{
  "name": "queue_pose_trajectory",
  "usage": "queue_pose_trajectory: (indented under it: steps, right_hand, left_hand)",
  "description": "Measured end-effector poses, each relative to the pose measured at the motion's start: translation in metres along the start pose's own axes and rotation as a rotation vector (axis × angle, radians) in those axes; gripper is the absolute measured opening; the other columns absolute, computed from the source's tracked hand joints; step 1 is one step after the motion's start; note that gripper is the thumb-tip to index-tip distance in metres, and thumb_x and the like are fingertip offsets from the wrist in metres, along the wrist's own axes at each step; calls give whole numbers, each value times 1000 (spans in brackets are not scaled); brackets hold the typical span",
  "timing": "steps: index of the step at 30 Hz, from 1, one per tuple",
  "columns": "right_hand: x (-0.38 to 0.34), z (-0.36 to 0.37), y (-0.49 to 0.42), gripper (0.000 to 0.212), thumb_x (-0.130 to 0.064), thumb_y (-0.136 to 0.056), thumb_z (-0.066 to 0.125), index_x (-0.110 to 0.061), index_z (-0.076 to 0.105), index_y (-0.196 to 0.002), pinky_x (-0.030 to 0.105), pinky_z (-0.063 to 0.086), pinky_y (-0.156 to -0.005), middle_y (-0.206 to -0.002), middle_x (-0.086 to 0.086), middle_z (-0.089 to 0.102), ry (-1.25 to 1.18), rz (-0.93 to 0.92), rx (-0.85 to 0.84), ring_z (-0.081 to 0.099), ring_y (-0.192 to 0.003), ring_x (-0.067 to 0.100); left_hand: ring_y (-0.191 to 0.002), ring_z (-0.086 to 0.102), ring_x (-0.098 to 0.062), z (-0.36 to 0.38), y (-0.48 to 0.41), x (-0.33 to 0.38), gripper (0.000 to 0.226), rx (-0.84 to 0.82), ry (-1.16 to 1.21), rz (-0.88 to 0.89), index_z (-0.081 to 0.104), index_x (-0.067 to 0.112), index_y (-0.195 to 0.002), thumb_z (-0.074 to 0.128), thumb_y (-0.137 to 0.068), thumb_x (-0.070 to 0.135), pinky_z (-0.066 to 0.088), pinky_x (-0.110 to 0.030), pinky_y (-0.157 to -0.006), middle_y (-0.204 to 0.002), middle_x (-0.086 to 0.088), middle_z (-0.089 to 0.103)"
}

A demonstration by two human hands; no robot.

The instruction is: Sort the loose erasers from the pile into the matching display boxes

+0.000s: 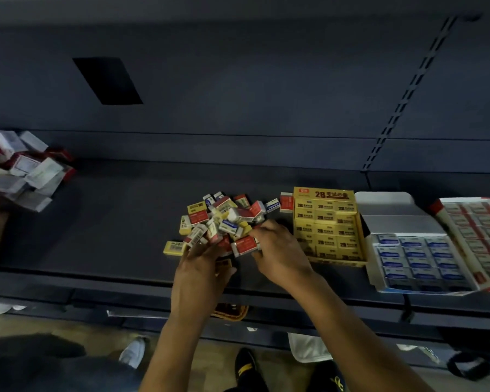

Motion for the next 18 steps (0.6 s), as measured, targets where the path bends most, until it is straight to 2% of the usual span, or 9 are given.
queue_pose_trajectory:
  steps: [3,7,9,13,18]
  right_hand:
    - [0,2,-1,39,-8,-85,57,-18,56,-122,25,38,-92,-123,-1,45,7,23,29,44,-114,20]
    - [-6,5,0,34,-11,-85,57,-18,58,-118,26,41,-88,-121,-1,45,62,7,69,40,-111,20]
    - [-7,6,1,32,-11,-83,60,-16,58,-115,27,43,-86,-120,-1,46,90,-7,99,39,-109,20]
    - [-6,5,0,28,-9,-79,64,-16,60,-105,32,43,-81,-113,-3,52,120,-31,134,40,-103,21]
    - [-5,3,-1,28,-9,-80,65,-15,60,-107,32,43,-84,-110,-1,55,108,-79,124,42,-106,21]
  left_hand:
    - [-88,65,-25,0,1,-3,46,-24,61,13,71,20,-98,89,-56,22,54,-33,-69,-99,-3,67]
    - [-94,64,-22,-6,0,-6,43,-60,57,33,68,26,-106,81,-67,14,52,-29,-74,-102,2,67]
    - [-97,63,-19,-8,-1,-5,41,-77,43,17,66,29,-109,77,-72,16,50,-27,-75,-105,5,67]
    - [-95,63,-18,-7,0,-7,38,-96,67,-22,66,30,-105,78,-71,19,51,-29,-75,-100,8,68]
    - [-94,61,-13,-6,-1,-1,37,-91,51,-4,64,32,-106,76,-73,24,41,-18,-72,-101,11,65]
Point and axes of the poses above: each hand's wrist, its own y-axis away from the middle knuckle, its own z-axis out of the palm, x = y × z, the point moved 4 cm from there along -y, towards the middle knuckle
